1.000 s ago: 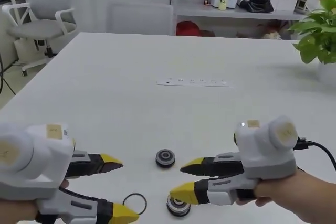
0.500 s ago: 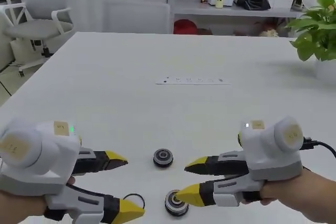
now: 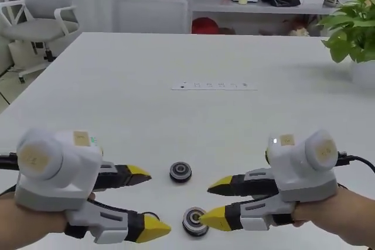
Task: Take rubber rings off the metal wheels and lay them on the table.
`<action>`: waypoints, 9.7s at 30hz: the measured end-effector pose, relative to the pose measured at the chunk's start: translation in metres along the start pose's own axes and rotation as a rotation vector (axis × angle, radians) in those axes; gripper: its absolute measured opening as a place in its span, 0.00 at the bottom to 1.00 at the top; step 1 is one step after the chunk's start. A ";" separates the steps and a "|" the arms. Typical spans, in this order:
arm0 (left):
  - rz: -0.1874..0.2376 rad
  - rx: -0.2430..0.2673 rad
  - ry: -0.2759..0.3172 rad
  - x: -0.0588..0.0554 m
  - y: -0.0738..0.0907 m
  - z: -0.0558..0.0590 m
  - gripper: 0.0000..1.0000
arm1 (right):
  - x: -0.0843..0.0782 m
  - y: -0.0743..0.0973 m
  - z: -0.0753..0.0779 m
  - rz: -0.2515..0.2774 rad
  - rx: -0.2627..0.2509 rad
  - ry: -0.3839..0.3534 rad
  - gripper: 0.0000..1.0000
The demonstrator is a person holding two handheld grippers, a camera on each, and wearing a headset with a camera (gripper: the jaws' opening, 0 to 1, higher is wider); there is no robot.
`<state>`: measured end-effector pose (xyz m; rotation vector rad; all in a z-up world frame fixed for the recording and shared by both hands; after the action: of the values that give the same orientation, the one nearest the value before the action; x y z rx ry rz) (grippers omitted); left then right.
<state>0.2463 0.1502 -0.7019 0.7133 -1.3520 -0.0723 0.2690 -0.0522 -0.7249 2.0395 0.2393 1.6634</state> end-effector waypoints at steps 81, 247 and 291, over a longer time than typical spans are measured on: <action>-0.077 -0.070 -0.068 -0.006 -0.068 0.015 0.16 | -0.033 -0.014 0.003 -0.082 0.022 -0.045 0.11; 0.030 0.062 0.100 -0.021 0.023 0.002 0.57 | 0.012 -0.051 -0.004 0.027 0.102 -0.221 0.00; 0.020 0.071 0.111 -0.019 0.019 -0.010 0.56 | 0.011 -0.041 0.006 0.013 0.024 -0.155 0.23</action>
<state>0.2435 0.1778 -0.7084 0.7524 -1.2596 0.0311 0.2844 -0.0141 -0.7356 2.1798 0.1933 1.5067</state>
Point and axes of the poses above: the centre of the closed fingertips' face, and the gripper's own axes: y roughly backward along the fingers, z roughly to its right, x roughly out of its top, the point moved 9 cm from there along y, roughly backward along the fingers, and after that the axes turned 1 degree about y, right-handed, at the moved point
